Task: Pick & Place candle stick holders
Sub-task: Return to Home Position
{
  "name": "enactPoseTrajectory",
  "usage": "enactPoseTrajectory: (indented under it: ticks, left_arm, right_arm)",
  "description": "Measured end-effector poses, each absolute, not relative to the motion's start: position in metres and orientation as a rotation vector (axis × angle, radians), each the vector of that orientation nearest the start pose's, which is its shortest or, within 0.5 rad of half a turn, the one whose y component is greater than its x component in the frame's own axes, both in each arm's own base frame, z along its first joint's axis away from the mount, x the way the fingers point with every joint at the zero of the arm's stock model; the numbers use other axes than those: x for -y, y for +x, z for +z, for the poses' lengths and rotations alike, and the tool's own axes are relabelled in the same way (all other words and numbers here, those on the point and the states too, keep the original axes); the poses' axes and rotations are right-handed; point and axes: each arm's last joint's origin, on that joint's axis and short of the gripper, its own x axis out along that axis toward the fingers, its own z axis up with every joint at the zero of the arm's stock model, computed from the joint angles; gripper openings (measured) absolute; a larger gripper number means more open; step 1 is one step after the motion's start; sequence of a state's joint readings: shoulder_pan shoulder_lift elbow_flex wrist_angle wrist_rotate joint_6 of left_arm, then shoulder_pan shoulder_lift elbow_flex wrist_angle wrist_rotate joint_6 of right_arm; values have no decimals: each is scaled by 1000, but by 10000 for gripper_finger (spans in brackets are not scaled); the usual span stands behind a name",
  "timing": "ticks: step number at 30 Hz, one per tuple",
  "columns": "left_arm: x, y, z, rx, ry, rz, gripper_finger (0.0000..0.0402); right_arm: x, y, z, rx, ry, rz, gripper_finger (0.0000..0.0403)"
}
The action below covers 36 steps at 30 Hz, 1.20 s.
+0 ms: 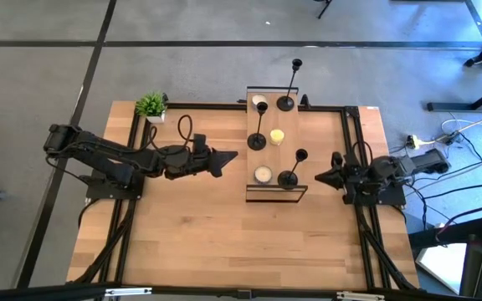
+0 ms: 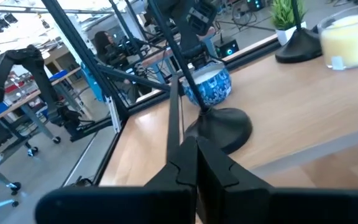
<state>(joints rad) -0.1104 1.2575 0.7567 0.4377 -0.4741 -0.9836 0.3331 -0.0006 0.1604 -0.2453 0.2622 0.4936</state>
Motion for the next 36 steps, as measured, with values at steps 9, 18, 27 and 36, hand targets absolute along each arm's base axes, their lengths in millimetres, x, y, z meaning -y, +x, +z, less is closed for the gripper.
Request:
enactPoseTrajectory:
  ticks: [9, 18, 27, 36]
  left_arm:
    - [17, 276, 284, 120, -954, 358, 2]
    - [18, 276, 284, 114, -954, 348, 2]
    - [19, 276, 284, 114, -958, 335, 2]
    - [25, 275, 284, 109, -956, 324, 2]
  right_arm:
    - [-13, 83, 194, -88, 464, 16, 0]
    - [-8, 90, 182, -67, 478, 34, 0]
    - [-4, 97, 169, 16, 491, 63, 0]
    - [4, 97, 169, 56, 483, -93, 0]
